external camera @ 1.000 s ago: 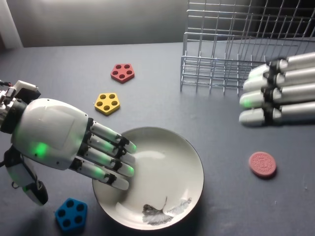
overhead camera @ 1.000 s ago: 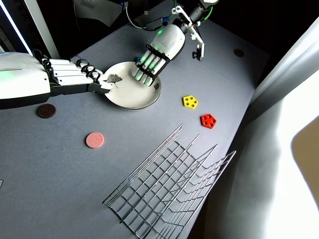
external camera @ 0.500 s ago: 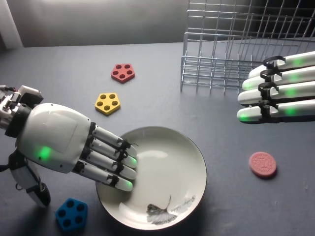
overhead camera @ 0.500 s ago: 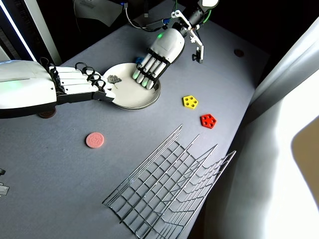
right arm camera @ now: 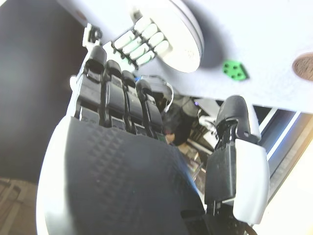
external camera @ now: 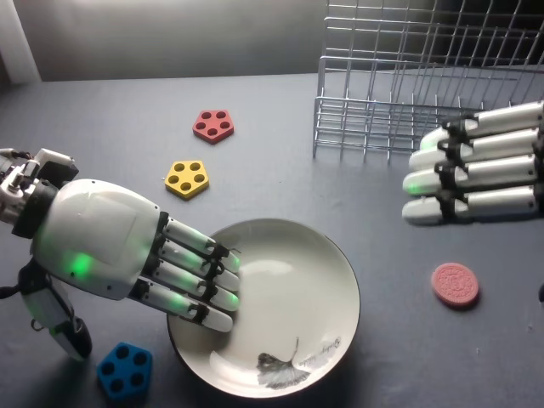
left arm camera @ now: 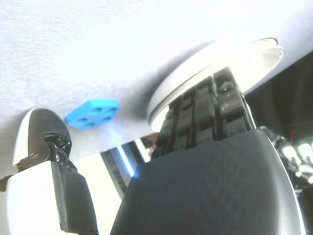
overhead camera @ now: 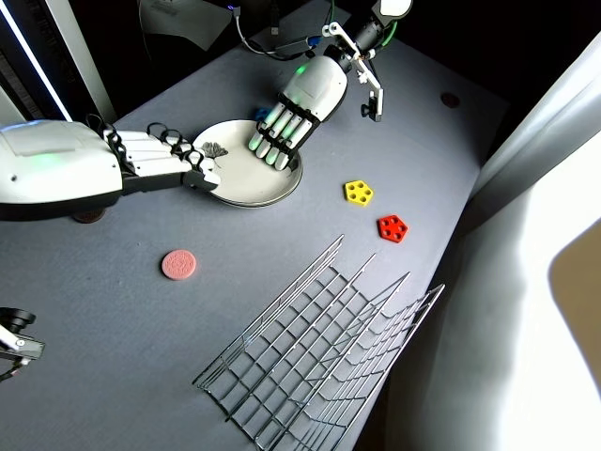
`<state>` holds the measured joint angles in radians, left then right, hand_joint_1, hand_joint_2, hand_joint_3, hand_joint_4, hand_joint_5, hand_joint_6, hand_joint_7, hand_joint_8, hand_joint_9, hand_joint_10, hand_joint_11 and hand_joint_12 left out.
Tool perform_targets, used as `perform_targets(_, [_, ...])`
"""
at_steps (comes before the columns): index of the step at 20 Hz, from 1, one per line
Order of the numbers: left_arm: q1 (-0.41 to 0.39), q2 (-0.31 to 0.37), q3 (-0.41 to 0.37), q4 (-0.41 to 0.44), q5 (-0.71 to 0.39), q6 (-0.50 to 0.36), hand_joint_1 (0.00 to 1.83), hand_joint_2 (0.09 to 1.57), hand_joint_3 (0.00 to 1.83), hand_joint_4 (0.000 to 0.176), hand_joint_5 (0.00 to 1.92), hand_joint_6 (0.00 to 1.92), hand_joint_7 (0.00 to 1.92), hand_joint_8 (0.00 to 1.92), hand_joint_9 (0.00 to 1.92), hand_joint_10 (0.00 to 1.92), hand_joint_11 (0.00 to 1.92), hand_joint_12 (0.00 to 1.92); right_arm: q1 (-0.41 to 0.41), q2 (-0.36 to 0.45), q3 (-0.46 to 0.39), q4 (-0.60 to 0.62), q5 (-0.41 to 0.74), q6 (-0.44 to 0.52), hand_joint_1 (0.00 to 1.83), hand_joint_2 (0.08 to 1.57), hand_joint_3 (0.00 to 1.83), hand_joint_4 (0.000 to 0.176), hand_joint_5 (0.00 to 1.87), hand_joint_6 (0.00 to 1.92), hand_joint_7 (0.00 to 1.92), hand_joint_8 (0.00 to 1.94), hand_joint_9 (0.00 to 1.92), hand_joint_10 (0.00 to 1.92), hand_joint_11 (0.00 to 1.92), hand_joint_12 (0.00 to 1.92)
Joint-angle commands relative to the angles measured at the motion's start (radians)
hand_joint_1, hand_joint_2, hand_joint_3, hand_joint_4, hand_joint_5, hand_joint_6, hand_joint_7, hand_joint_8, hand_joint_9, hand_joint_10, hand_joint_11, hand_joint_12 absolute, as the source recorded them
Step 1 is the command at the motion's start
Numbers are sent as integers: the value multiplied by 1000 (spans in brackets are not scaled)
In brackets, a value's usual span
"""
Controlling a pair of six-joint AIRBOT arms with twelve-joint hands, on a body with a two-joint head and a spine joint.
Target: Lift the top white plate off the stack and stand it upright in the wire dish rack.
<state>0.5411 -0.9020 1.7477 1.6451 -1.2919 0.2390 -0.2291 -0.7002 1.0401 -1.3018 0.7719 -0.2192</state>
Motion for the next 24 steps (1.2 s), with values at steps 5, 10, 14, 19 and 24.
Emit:
perform_targets(5, [-3, -25, -37, -49, -20, 7, 546, 930, 0, 0, 40, 0, 51, 1, 74, 3, 0, 315, -12, -6, 12, 64, 45, -30, 486, 1109, 2, 0, 83, 3, 50, 1, 76, 0, 0, 406])
perform_targets(10, [-12, -33, -72, -67, -16, 9, 522, 928, 0, 0, 53, 4, 65, 4, 89, 5, 0, 348, -36, -28, 25, 66, 44, -54, 491, 1107, 2, 0, 73, 0, 48, 0, 75, 1, 0, 409])
perform_targets(14, [-21, -45, -87, -71, -4, 10, 557, 930, 0, 0, 54, 4, 64, 2, 78, 1, 0, 312, -54, -49, 30, 57, 28, -61, 515, 1113, 1, 0, 101, 5, 80, 6, 107, 7, 0, 405])
perform_targets(19, [-25, -62, -87, -82, 8, 9, 545, 939, 3, 0, 32, 0, 39, 0, 59, 0, 0, 275, -60, -83, 40, 55, 14, -77, 536, 1100, 0, 0, 92, 1, 76, 4, 104, 3, 0, 398])
perform_targets(24, [-23, -68, -97, -95, 15, 7, 506, 949, 3, 0, 24, 0, 37, 0, 59, 0, 0, 252, -60, -107, 39, 55, -3, -95, 599, 1067, 0, 0, 34, 0, 13, 1, 49, 0, 0, 330])
